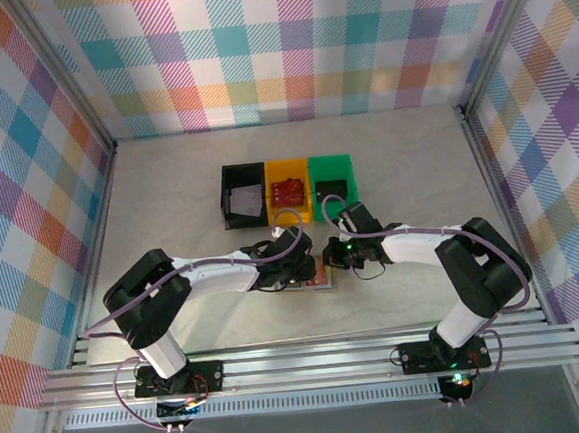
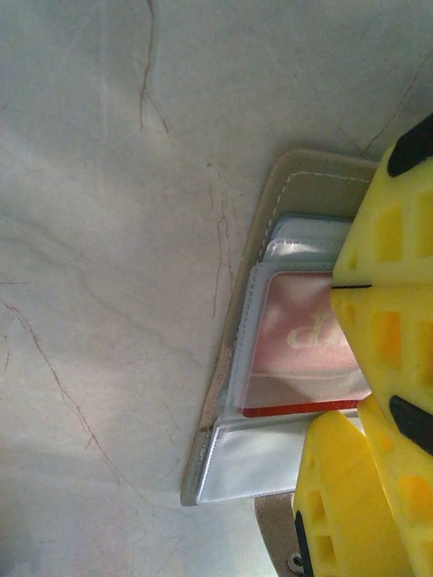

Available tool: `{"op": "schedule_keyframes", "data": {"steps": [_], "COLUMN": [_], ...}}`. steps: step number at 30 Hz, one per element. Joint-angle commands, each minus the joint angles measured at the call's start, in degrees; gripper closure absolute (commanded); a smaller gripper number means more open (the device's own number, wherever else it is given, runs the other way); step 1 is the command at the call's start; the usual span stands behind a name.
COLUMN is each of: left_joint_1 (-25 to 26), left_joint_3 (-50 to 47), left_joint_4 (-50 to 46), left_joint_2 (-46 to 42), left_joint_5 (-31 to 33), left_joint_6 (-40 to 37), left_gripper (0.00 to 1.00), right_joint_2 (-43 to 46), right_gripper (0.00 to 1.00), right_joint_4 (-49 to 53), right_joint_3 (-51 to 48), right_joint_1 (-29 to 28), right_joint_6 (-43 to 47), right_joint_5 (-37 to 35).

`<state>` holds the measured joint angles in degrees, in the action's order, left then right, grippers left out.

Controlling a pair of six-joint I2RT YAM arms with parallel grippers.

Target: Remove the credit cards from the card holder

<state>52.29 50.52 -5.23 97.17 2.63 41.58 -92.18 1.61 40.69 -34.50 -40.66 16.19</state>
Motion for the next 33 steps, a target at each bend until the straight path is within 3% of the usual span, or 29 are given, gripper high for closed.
{"op": "schedule_keyframes", "data": {"steps": [1,33], "left_joint_1": [-0.5,-0.7], "left_joint_3": [1.2,3.0], "left_joint_4": [0.7,0.0], "left_joint_2": [1.2,0.7], "left_joint_5": [-0.3,-0.9], "left_joint_6": [0.8,0.9], "left_gripper": [0.66,0.71], "right_joint_2": [-1.6,-3.4], "right_gripper": [1.00,1.00], "right_joint_4": [1.3,-0.2], "right_joint_3": [0.1,0.3], "right_joint_1": [0.0,0.1], "right_joint_6": [0.9,0.2], "right_joint_5": [0.3,2.6]}}
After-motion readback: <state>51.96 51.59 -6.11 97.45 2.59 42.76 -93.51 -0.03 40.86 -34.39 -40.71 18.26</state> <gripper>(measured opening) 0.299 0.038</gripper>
